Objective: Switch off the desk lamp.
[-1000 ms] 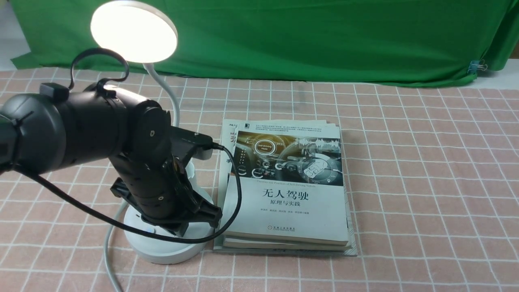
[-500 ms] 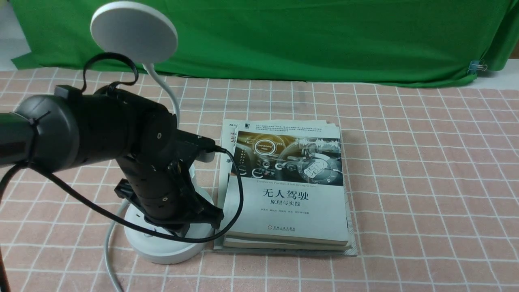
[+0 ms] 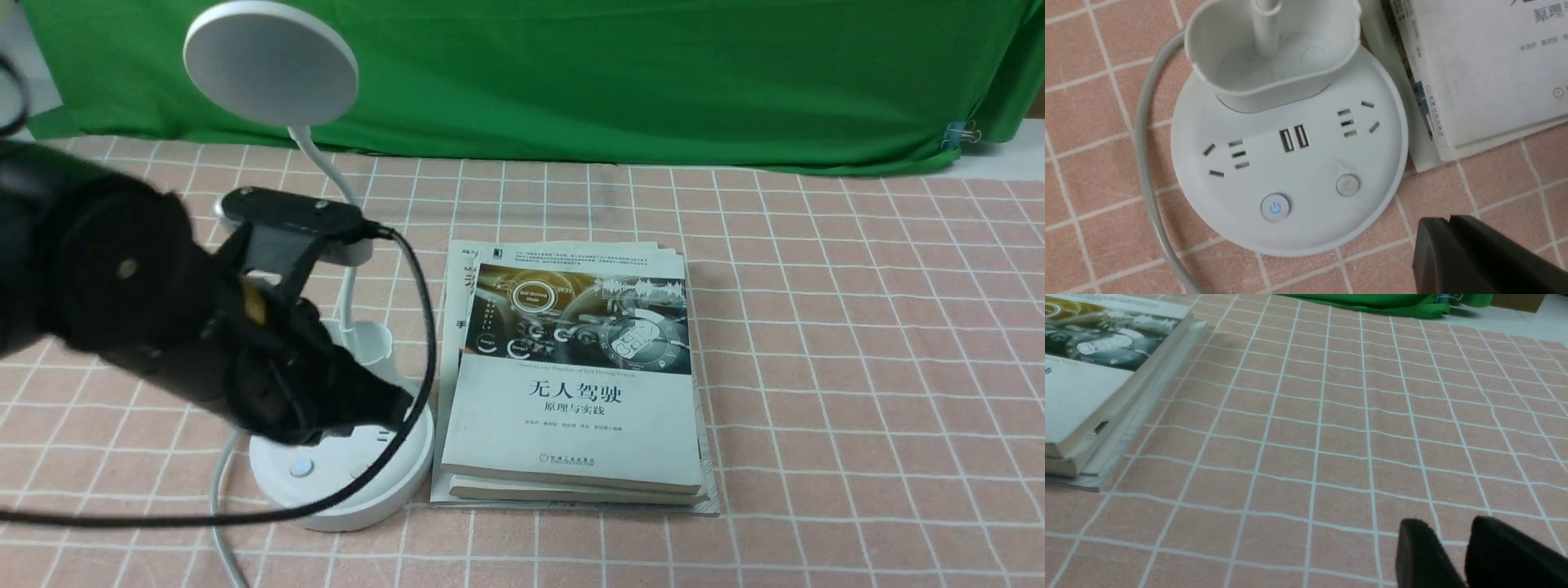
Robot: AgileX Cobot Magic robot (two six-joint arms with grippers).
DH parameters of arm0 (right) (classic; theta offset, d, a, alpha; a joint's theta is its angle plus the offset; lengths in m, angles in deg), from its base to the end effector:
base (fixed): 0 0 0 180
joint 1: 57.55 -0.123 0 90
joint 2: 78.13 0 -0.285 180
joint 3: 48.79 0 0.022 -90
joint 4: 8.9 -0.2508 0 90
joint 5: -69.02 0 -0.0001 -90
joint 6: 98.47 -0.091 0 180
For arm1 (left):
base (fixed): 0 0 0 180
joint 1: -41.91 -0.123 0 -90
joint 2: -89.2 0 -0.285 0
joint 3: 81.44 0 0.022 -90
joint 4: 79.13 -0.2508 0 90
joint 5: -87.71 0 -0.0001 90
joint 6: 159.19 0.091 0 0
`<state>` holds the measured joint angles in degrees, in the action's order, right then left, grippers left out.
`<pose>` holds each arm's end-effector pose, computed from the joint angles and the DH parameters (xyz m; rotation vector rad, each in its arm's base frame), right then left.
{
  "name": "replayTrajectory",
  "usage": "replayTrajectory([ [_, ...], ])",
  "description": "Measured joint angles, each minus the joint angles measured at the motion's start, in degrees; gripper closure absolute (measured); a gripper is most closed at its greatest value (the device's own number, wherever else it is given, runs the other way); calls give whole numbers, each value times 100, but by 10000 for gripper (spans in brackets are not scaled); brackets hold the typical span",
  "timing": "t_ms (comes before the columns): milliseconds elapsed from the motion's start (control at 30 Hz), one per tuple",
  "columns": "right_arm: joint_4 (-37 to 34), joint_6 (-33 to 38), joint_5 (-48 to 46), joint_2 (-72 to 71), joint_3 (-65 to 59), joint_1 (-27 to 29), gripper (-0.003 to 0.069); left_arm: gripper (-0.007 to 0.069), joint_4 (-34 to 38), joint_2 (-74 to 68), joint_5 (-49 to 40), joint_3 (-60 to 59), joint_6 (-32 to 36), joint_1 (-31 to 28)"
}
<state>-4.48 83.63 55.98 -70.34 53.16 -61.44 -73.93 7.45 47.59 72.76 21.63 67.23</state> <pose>0.0560 0.0022 0.1877 -0.1420 1.7195 -0.0474 0.2269 -0.1132 0.2737 0.5203 2.5421 -0.2592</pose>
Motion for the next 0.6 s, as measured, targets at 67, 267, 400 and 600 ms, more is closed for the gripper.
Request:
replayTrajectory([
  [67, 0, 0, 0, 0, 0, 0, 419, 620, 61, 486, 400, -465, 0, 0],
  [267, 0, 0, 0, 0, 0, 0, 419, 620, 345, 2400, 2028, -2275, 0, 0],
  [400, 0, 0, 0, 0, 0, 0, 419, 620, 402, 3219, 2327, -2901, -5, 0],
  [600, 0, 0, 0, 0, 0, 0, 419, 620, 406, 4316, 2413, -3699, -5, 0],
])
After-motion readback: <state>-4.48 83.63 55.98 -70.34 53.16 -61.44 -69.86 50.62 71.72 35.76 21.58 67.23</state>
